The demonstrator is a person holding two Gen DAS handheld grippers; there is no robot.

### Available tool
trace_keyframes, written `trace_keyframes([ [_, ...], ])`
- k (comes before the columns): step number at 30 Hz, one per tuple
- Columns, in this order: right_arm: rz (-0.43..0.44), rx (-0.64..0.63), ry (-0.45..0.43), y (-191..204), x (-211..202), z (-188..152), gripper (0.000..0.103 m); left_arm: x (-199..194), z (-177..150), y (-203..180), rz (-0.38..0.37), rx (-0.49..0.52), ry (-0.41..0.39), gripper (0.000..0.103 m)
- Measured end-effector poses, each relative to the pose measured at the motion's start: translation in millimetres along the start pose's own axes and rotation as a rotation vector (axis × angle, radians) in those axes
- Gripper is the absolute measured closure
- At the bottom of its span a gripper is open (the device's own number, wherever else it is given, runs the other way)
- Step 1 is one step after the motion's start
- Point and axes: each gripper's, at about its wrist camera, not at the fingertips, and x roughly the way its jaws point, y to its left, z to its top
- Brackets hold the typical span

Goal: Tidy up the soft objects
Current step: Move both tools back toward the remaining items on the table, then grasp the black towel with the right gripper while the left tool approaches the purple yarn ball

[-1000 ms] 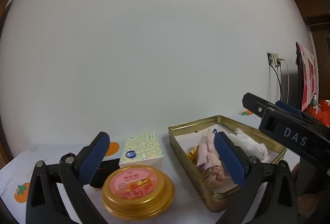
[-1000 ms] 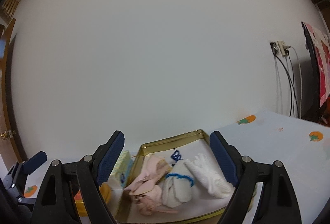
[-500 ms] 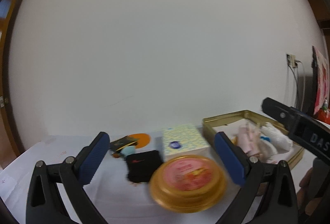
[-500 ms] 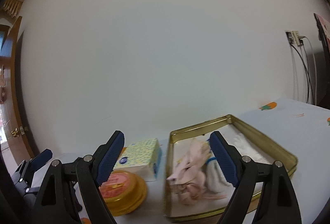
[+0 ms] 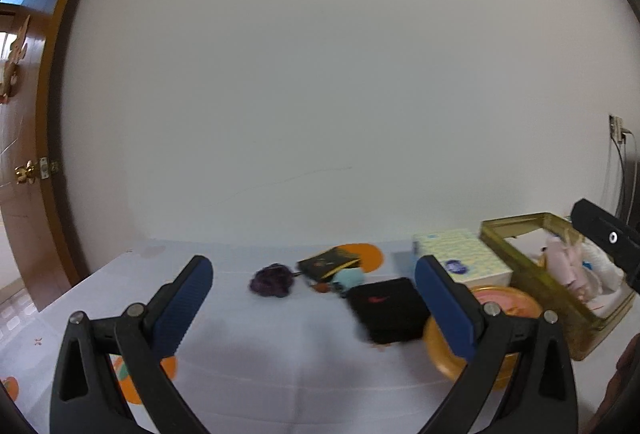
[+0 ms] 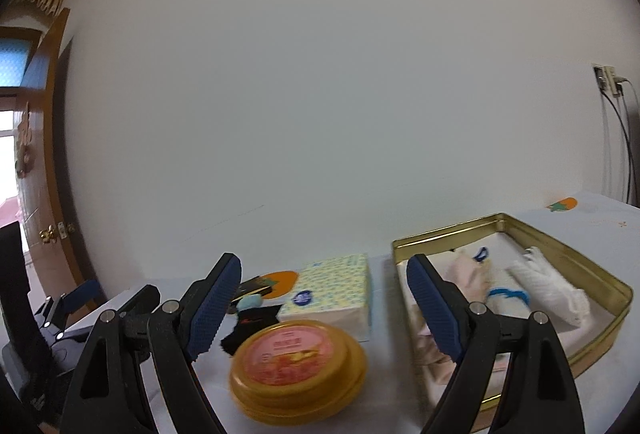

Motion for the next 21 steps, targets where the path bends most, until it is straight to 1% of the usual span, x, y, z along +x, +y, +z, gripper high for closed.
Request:
trace_keyframes([
  [5,0.045,-0.031,0.055,18.5,13.1,-5.2,0.016,10.7,-3.1,34.7,0.092,-0.031,0.034,0.000],
  [10,0.084,-0.073,0.142,43.0,35.6,-13.0,0.016,24.3,-6.5,72.1,0.166,-0.068,0.069,0.000],
  [14,0.099,-0.103,0.202,66.2,58.2,-19.8,0.016,34.9,-8.0,93.0,0.210,-0.078,0.084,0.000],
  [17,0.097,-0.140,0.224,84.4,74.4,-24.2,0.016,37.8,-8.8,108.9,0.255,-0.095,0.104,0.000],
  [20,0.084,-0.204,0.302,105.6,100.2,-31.3,0.016,38.6,-9.2,120.1,0.298,-0.126,0.126,0.000],
  [21,0.078,-0.231,0.343,113.5,110.8,-34.8,0.016,39.5,-9.6,123.2,0.310,-0.136,0.135,0.000],
])
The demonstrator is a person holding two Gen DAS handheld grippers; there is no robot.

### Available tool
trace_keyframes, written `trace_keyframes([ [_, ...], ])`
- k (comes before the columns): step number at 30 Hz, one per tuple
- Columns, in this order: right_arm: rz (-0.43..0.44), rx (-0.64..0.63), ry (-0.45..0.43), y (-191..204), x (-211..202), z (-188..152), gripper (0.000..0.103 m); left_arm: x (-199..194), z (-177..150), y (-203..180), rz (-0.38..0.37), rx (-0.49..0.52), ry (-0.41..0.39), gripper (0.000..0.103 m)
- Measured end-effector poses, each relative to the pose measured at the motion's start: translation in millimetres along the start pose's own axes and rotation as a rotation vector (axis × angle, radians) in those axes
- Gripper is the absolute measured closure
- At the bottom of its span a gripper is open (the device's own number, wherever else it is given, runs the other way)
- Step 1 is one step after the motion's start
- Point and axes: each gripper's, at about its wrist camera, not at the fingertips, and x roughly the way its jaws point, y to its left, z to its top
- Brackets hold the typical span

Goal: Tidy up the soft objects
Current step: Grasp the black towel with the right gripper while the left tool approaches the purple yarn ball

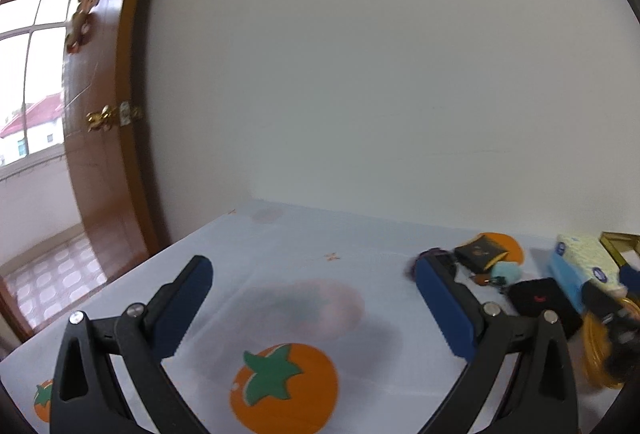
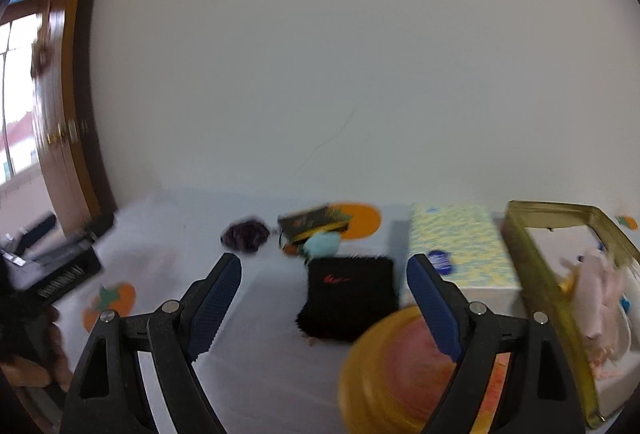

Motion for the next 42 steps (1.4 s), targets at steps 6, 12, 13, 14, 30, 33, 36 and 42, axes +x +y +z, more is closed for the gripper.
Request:
trace_keyframes([
  [6,-0.048,-0.125,0.207,27.8,52.8,0.5,0.047,1.4,0.4,8.0,0.018,-0.030,0.013,0.000],
  [12,-0.132,-0.127,0.344,26.8,84.2,-4.1,0.052,1.6,1.4,9.9,0.009,-0.039,0.022,0.000],
  [13,-0.144,-0.134,0.353,27.6,86.8,-4.8,0.052,1.6,1.5,9.7,0.008,-0.038,0.023,0.000],
  [14,-0.165,-0.149,0.370,30.3,89.2,-6.0,0.053,2.0,1.7,10.0,0.007,-0.038,0.023,0.000],
  [30,0.154,0.030,0.196,6.5,48.5,-0.7,0.090,3.6,0.4,9.7,-0.004,-0.034,0.032,0.000],
  [33,0.263,0.057,0.092,2.8,17.5,-3.6,0.090,4.4,-1.0,6.1,-0.018,-0.019,0.037,0.000],
  [36,0.287,0.074,0.048,-1.6,-3.7,-7.3,0.090,6.0,-1.9,2.8,-0.044,-0.009,0.051,0.000],
  [42,0.262,0.078,-0.051,-24.3,-47.4,-9.4,0.090,12.0,-1.1,-12.8,-0.164,0.031,0.084,0.000],
])
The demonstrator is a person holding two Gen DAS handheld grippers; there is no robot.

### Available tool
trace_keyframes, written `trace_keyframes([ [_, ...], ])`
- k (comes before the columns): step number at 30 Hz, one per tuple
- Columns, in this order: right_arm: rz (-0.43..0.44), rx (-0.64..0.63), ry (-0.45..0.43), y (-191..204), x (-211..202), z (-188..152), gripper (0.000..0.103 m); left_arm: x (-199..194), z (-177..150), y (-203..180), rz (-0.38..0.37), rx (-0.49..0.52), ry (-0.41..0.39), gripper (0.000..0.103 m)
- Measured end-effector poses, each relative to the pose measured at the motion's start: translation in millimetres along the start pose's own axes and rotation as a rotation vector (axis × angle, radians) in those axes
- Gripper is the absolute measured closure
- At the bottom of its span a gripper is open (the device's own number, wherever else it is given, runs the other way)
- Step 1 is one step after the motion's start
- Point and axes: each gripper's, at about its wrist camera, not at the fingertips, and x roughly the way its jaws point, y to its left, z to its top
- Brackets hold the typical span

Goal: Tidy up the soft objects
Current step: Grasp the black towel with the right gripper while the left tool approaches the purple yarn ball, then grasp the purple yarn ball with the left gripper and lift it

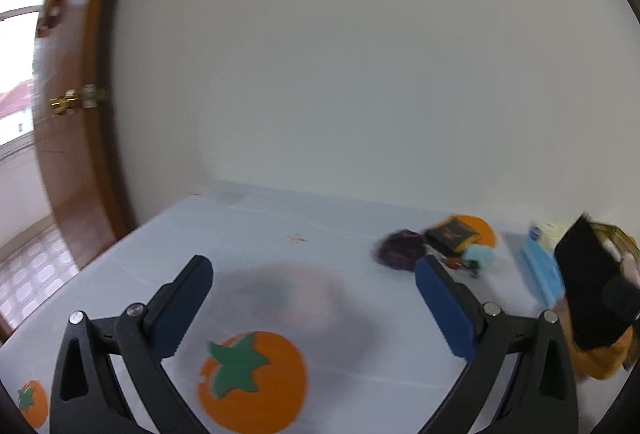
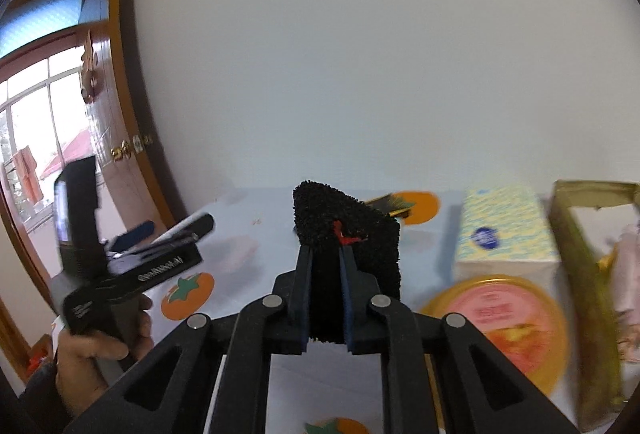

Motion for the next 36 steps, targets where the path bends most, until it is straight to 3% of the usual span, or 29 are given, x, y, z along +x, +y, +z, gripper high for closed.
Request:
trace_keyframes([
  [4,-0.038,-0.035,-0.049,-1.7,-16.0,-3.4,0.090,16.0,6.1,-24.4,-0.113,0.054,0.022,0.000],
  [9,-0.041,-0.025,-0.053,-2.7,-16.5,-2.3,0.090,64.3,18.6,-61.5,-0.119,0.123,0.129,0.001],
  [12,-0.046,-0.002,-0.056,-12.4,-21.8,-2.8,0.089,94.7,20.4,-76.5,-0.099,0.142,0.221,0.013],
  [17,-0.066,0.026,-0.063,-13.9,-24.2,-4.6,0.089,140.4,22.1,-86.5,-0.078,0.133,0.366,0.016],
  [19,-0.066,0.027,-0.056,-16.1,-20.4,-5.4,0.089,157.3,18.0,-87.0,-0.073,0.128,0.450,0.028],
  [20,-0.065,0.028,-0.050,-16.1,-19.6,-5.5,0.089,164.9,15.4,-85.3,-0.084,0.113,0.494,0.039],
  [22,-0.064,0.034,-0.048,-18.2,-19.0,-6.0,0.090,163.1,17.4,-78.9,-0.081,0.070,0.473,0.067],
  [23,-0.063,0.038,-0.049,-18.8,-19.4,-6.0,0.089,161.9,18.1,-75.2,-0.080,0.050,0.468,0.069],
  [26,-0.073,0.039,-0.058,-19.7,-21.5,-6.1,0.089,146.6,22.8,-57.3,-0.134,-0.052,0.397,0.069],
  [30,-0.095,0.026,-0.075,-21.3,-23.8,-5.9,0.089,94.9,27.2,-33.1,-0.107,-0.163,0.164,0.069],
  [32,-0.103,0.025,-0.079,-23.6,-23.9,-6.1,0.089,64.3,24.2,-29.4,-0.069,-0.172,0.058,0.069],
  [36,-0.123,0.032,-0.094,-28.1,-26.2,-5.6,0.089,28.0,17.4,-38.4,-0.023,-0.123,-0.015,0.069],
])
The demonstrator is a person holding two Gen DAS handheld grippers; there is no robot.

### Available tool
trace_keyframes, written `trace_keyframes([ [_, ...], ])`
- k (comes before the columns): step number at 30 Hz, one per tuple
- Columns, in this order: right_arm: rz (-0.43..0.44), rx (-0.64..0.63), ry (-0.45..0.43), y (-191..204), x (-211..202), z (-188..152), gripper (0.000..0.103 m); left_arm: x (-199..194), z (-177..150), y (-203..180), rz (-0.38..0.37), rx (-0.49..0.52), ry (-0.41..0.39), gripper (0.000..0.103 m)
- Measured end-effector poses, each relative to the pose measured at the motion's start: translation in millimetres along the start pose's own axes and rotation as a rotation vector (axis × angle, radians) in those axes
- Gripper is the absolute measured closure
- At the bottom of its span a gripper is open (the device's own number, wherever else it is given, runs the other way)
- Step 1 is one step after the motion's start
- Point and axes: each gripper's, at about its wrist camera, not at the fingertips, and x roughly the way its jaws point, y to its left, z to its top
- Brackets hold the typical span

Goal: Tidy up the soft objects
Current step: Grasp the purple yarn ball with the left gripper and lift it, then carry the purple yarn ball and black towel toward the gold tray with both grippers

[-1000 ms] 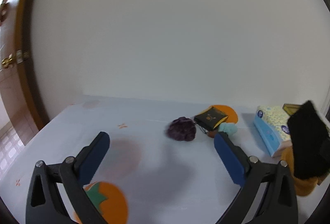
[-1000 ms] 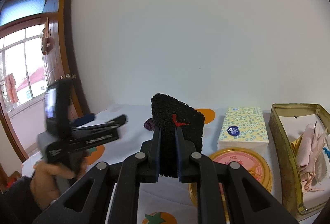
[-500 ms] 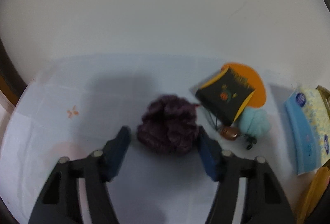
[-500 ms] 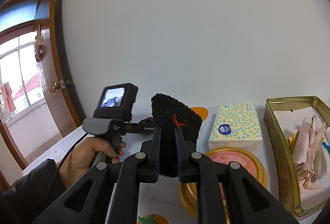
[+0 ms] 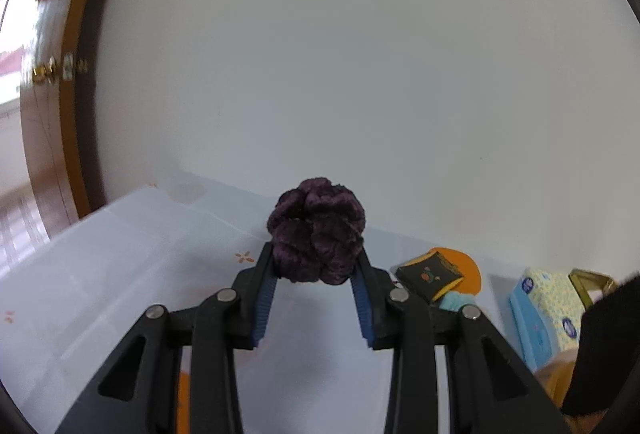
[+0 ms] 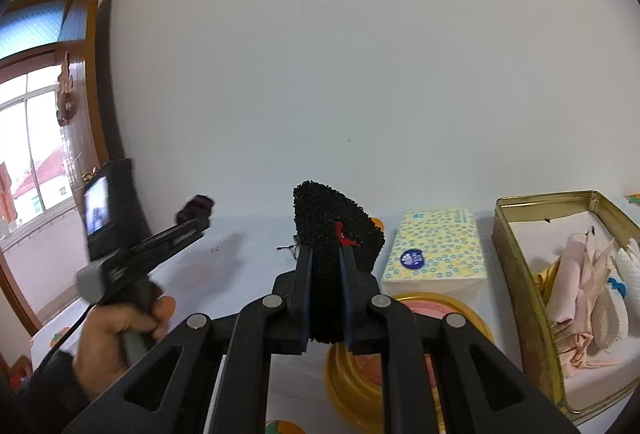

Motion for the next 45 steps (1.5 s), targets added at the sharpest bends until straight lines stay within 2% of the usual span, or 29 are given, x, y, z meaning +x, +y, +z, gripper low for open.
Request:
trace_keyframes([
  [3,-0.012,0.009,-0.012,-4.2,-2.6,0.8,0.089,-16.7,-5.4,-14.7,0.019,0.062,-0.045,0.069],
  [7,-0.026,0.008,-0.026,-7.4,-5.9,0.9,0.089,-31.4,-11.8,-22.8,0.007,0.126,-0.079,0.069],
  [12,-0.046,0.007,-0.029,-11.7,-7.2,-0.7,0.089,-47.7,-18.5,-31.7,0.002,0.171,-0.119,0.069],
  [23,-0.092,-0.019,-0.041,-22.1,-8.3,-2.3,0.089,-62.8,-24.2,-27.8,0.002,0.162,-0.135,0.068],
  [45,-0.119,0.002,-0.075,-46.0,-26.7,-1.5,0.089,-92.2,-40.5,-44.6,-0.004,0.175,-0.160,0.068],
])
